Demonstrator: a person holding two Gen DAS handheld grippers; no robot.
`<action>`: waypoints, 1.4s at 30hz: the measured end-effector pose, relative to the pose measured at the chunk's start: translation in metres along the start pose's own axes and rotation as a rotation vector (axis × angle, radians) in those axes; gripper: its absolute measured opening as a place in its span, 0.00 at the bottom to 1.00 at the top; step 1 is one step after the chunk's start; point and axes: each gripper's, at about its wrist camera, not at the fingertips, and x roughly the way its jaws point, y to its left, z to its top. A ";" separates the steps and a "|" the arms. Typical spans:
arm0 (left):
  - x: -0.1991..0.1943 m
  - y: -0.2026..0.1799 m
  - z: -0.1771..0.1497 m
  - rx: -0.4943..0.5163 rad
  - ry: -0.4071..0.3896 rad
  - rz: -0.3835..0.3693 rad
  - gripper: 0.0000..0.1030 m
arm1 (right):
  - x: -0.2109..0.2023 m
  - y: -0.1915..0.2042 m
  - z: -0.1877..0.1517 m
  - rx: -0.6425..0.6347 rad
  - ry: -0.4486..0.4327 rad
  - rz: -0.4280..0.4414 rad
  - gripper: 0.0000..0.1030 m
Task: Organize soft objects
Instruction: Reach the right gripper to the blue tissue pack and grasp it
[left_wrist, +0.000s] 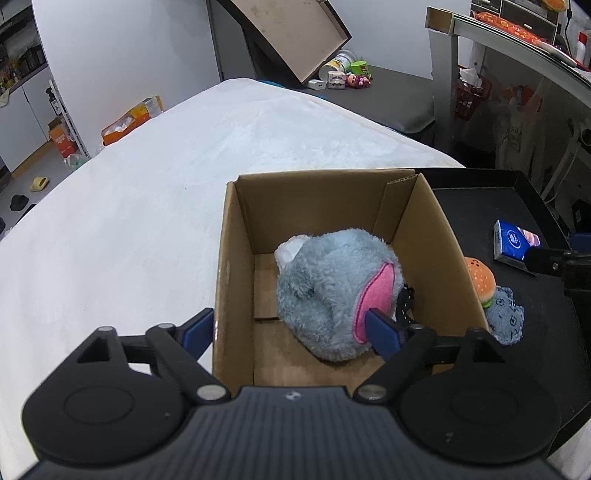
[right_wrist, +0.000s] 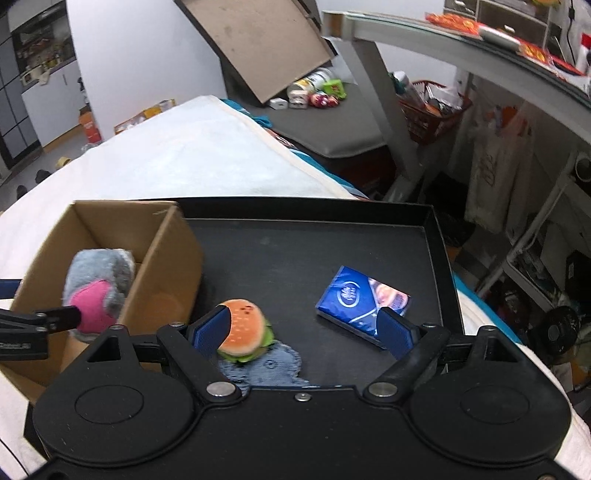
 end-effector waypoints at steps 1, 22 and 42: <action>0.001 -0.001 0.001 0.000 -0.002 0.000 0.87 | 0.003 -0.003 0.000 0.007 0.004 -0.003 0.85; 0.005 -0.010 0.007 0.050 0.009 0.028 0.89 | 0.064 -0.032 0.000 0.079 0.070 -0.058 0.93; 0.006 -0.011 0.007 0.061 0.003 0.031 0.90 | 0.091 -0.031 -0.003 0.083 0.095 -0.124 0.81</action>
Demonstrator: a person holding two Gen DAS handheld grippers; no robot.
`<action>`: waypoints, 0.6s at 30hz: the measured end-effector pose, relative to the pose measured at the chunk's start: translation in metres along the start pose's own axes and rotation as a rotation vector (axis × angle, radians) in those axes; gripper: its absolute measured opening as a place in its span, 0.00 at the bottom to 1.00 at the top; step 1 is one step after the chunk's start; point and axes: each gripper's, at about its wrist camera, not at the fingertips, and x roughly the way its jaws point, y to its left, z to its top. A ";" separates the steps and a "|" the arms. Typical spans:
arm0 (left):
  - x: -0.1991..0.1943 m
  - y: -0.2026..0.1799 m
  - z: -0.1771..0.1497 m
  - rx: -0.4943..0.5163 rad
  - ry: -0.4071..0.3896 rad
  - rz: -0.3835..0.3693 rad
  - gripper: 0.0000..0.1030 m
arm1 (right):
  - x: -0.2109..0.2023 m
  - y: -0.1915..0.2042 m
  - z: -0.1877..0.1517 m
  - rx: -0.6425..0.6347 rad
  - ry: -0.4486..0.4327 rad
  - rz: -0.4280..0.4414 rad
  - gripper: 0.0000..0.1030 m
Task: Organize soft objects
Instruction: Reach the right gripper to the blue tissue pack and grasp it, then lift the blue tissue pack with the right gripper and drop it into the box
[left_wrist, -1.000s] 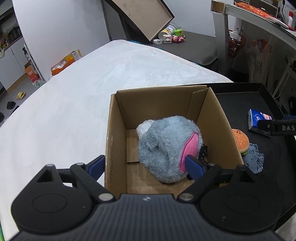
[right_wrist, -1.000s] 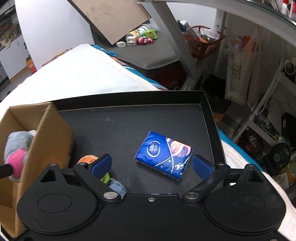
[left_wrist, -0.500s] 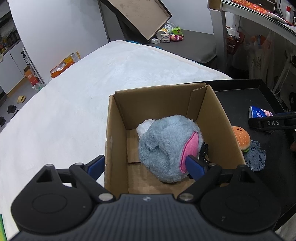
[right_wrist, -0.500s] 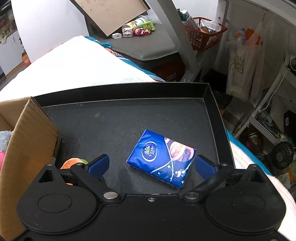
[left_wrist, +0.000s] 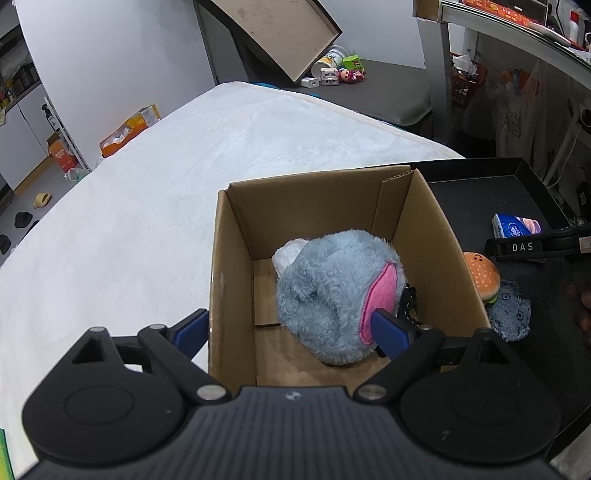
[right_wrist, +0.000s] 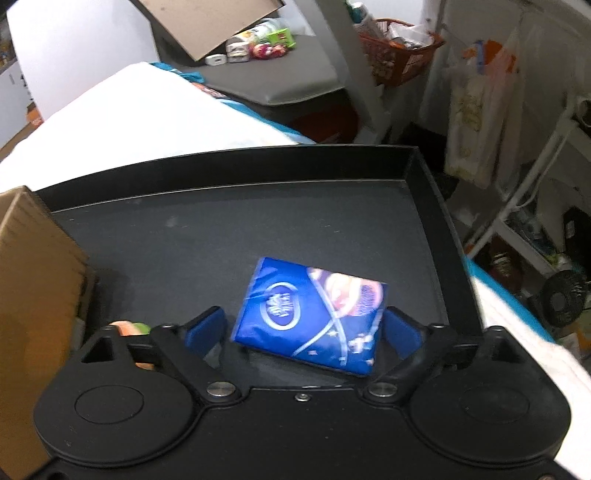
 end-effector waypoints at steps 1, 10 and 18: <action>0.000 0.000 0.000 -0.001 0.000 -0.001 0.90 | 0.000 0.000 0.000 -0.009 -0.003 -0.007 0.79; -0.001 0.002 0.000 -0.004 -0.002 -0.006 0.90 | -0.013 -0.008 -0.010 0.023 0.021 -0.021 0.74; -0.008 0.003 -0.003 -0.007 -0.013 -0.016 0.90 | -0.037 -0.010 -0.022 0.022 0.018 -0.021 0.74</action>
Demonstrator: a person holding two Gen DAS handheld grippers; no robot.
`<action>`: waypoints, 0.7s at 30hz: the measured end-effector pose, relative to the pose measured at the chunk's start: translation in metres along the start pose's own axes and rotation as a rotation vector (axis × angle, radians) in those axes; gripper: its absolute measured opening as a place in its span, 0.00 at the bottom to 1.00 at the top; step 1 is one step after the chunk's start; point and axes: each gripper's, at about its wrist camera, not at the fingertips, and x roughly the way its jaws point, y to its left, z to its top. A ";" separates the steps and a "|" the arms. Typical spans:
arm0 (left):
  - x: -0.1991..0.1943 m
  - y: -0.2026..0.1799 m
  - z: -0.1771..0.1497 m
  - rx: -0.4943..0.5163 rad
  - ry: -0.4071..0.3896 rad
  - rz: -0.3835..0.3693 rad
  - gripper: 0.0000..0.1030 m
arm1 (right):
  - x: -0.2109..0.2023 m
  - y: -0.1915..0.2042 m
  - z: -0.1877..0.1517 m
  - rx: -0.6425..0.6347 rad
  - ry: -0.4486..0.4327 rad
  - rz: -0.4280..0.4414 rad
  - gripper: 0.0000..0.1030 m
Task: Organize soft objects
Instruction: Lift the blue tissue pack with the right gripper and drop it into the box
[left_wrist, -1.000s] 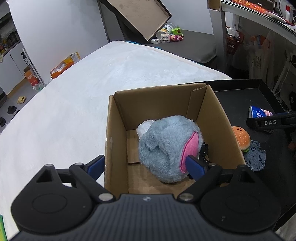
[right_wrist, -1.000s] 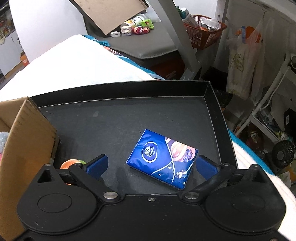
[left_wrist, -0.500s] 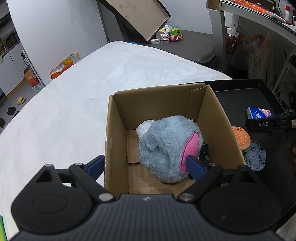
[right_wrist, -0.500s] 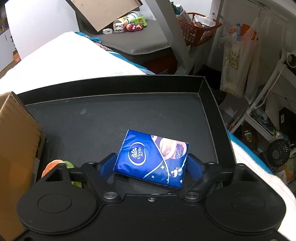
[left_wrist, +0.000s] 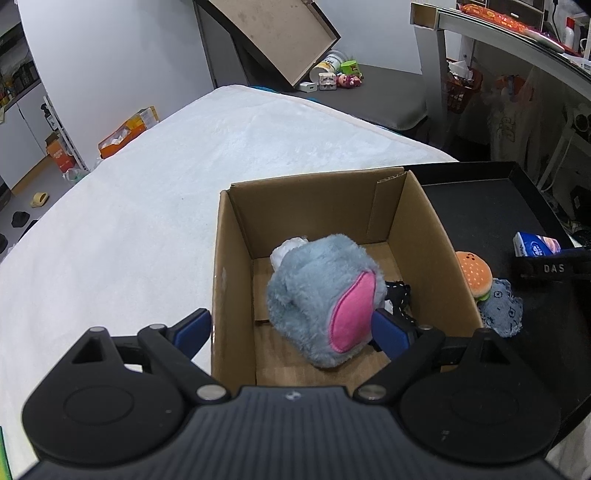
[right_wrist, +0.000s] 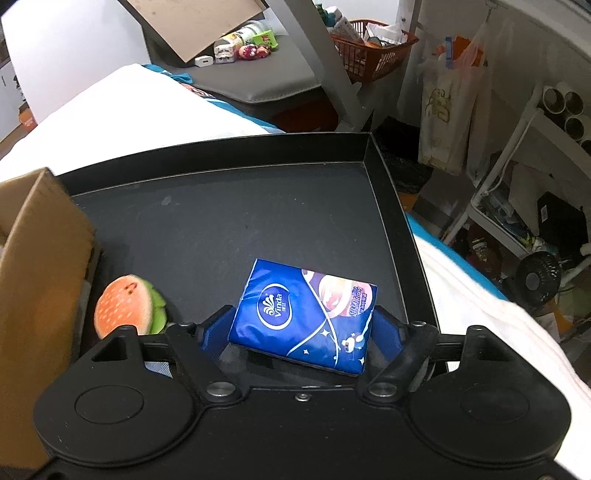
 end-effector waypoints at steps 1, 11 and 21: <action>-0.001 0.000 0.000 0.000 0.000 -0.001 0.90 | -0.004 0.001 -0.001 -0.005 -0.003 0.001 0.74; -0.009 0.013 -0.008 -0.044 0.009 -0.022 0.90 | -0.042 0.014 0.002 -0.033 -0.055 0.022 0.74; -0.018 0.024 -0.015 -0.060 -0.003 -0.046 0.90 | -0.074 0.042 0.010 -0.091 -0.100 0.052 0.74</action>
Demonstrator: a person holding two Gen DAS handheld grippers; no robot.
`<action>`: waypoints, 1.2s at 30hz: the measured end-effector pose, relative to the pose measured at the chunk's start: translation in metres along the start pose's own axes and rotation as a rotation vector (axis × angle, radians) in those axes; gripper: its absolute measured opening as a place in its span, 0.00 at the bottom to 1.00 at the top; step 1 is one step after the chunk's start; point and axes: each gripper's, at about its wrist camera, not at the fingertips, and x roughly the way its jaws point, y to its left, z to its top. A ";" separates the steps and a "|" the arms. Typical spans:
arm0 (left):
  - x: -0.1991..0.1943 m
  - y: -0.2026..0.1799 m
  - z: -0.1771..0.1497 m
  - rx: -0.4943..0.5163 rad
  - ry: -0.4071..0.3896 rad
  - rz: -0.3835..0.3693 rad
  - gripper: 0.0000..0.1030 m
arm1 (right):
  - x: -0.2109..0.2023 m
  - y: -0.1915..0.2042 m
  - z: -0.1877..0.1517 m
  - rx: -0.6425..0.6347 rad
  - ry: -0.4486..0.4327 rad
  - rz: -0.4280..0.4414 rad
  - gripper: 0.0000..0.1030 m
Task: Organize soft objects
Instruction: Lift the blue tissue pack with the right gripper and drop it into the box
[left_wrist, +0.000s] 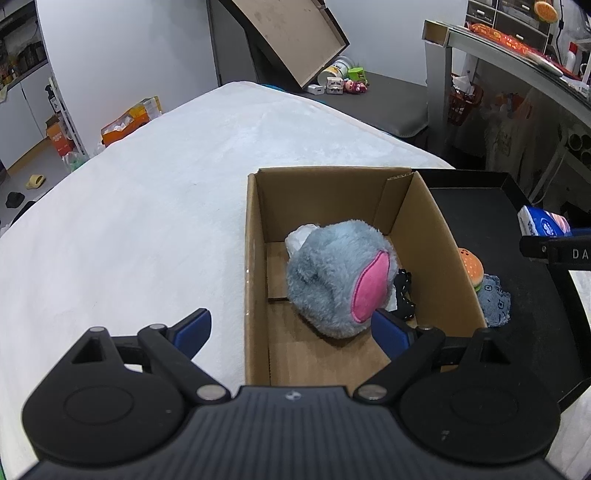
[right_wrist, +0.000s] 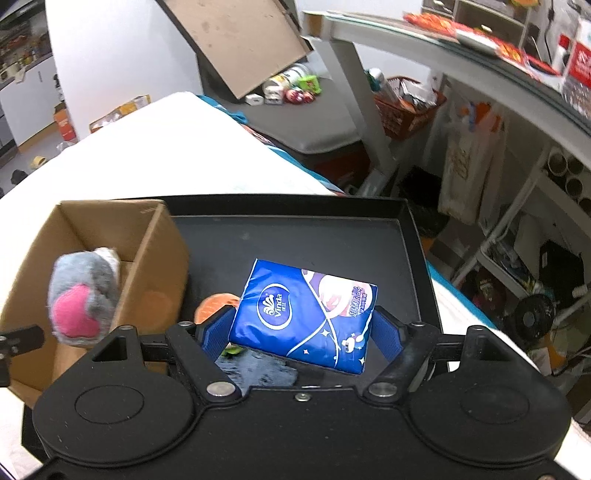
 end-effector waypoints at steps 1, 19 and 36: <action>-0.001 0.002 0.000 -0.003 -0.002 -0.002 0.90 | -0.002 0.004 0.001 -0.007 -0.004 0.004 0.74; 0.000 0.029 -0.008 -0.047 -0.017 -0.014 0.90 | -0.018 0.056 0.021 -0.113 -0.051 0.060 0.74; 0.021 0.036 -0.014 -0.030 0.011 -0.059 0.43 | -0.005 0.110 0.032 -0.270 -0.075 0.114 0.74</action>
